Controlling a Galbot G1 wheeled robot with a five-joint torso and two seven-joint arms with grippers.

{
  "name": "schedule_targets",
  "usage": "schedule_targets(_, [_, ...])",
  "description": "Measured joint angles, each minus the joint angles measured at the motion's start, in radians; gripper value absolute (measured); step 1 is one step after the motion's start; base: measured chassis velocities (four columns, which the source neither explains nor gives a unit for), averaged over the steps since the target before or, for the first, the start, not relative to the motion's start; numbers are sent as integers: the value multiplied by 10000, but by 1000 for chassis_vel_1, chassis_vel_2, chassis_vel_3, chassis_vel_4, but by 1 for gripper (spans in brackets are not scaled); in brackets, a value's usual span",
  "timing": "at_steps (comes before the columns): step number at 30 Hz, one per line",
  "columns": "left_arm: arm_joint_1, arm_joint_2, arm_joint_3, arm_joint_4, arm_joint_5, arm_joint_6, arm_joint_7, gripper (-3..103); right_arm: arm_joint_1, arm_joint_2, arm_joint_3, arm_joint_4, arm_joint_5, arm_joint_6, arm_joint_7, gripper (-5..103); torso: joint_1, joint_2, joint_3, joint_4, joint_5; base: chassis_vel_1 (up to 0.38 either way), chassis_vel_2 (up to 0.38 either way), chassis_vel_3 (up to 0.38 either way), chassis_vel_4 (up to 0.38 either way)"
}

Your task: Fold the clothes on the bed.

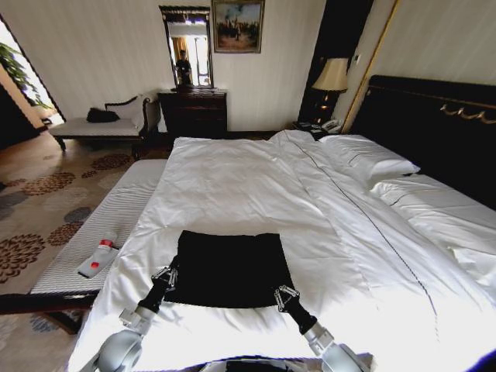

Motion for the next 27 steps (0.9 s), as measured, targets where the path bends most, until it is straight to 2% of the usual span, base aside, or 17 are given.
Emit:
schedule_targets(1, [56, 18, -47, 11, 118, -42, 95, 11, -12, 9, -33, -16, -63, 31, -7, 10, 0, 0, 1, 0, 0, 0, 0, 0, 0])
schedule_targets(4, [237, 36, -158, 11, 395, -147, 350, 17, -37, 11, -83, -22, -140, 72, -33, 15, 0, 0, 0, 0, 0, 0, 0, 0, 0])
schedule_targets(6, [593, 13, -320, -73, 653, -289, 597, 28, -113, 6, -90, 36, -160, 102, -47, 26, 0, 0, 0, 2, 0, 0, 0, 0, 0])
schedule_targets(7, [593, 13, -320, -73, 653, -289, 597, 28, -113, 6, -90, 36, -160, 102, -47, 26, 0, 0, 0, 2, 0, 0, 0, 0, 0])
schedule_targets(10, [1164, -87, -604, -253, 870, -581, 864, 44, -421, -22, 134, 217, -125, 273, -243, 42, 0, 0, 0, 3, -1, 0, 0, 0, 0])
schedule_targets(12, [1292, -107, -680, -307, 875, -623, 918, 44, -527, -24, 205, 259, -81, 338, -366, 42, 0, 0, 0, 2, -1, 0, 0, 0, 0])
schedule_targets(13, [1584, -165, -882, -460, 791, -675, 1056, 55, -762, -26, 383, 352, 54, 499, -711, 53, 0, 0, 0, 2, 0, 0, 0, 0, 0])
schedule_targets(14, [1740, -198, -1020, -554, 679, -684, 1140, 60, -921, -25, 496, 436, 122, 572, -901, 58, 0, 0, 0, 1, -1, 0, 0, 0, 0])
schedule_targets(16, [1903, -238, -1204, -660, 489, -683, 1228, 60, -1059, -21, 582, 528, 176, 613, -1016, 58, -1, 1, 0, 1, -1, 0, 0, 0, 0])
schedule_targets(18, [2073, -353, -1652, -807, -45, -565, 1348, 72, -1191, -42, 698, 876, 449, 486, -900, 70, -2, 0, -1, 1, 1, 0, 0, 0, 0])
schedule_targets(19, [2073, -353, -1652, -807, -45, -565, 1348, 72, -1191, -42, 698, 876, 449, 486, -900, 70, -2, 0, -1, 1, 1, 0, 0, 0, 0])
schedule_targets(21, [1980, -409, -1882, -822, -421, -337, 1344, 82, -1142, -98, 722, 1230, 678, -161, -307, 80, -1, 1, 0, 2, 0, 0, 0, 0, 0])
schedule_targets(22, [1731, -427, -1993, -823, -725, -86, 1229, 88, -950, -189, 694, 1646, 1092, -1160, 470, 85, -1, 0, 0, 2, 0, 0, 0, 0, 0])
schedule_targets(23, [1731, -427, -1993, -823, -725, -86, 1229, 88, -950, -189, 694, 1646, 1092, -1160, 470, 85, -1, 0, 0, 2, 0, 0, 0, 0, 0])
schedule_targets(24, [1405, -411, -2002, -818, -947, 155, 1081, 93, -648, -313, 605, 1995, 1550, -2020, 1297, 91, -1, 1, 0, 2, -1, 0, 0, 0, 0])
schedule_targets(26, [580, -254, -1779, -722, -1397, 664, 752, 99, 126, -592, 565, 2352, 2634, -3139, 2275, 99, 0, 0, 1, 2, 1, 0, 0, 0, 0])
schedule_targets(27, [580, -254, -1779, -722, -1397, 664, 752, 99, 126, -592, 565, 2352, 2634, -3139, 2275, 99, 0, 0, 1, 2, 1, 0, 0, 0, 0])
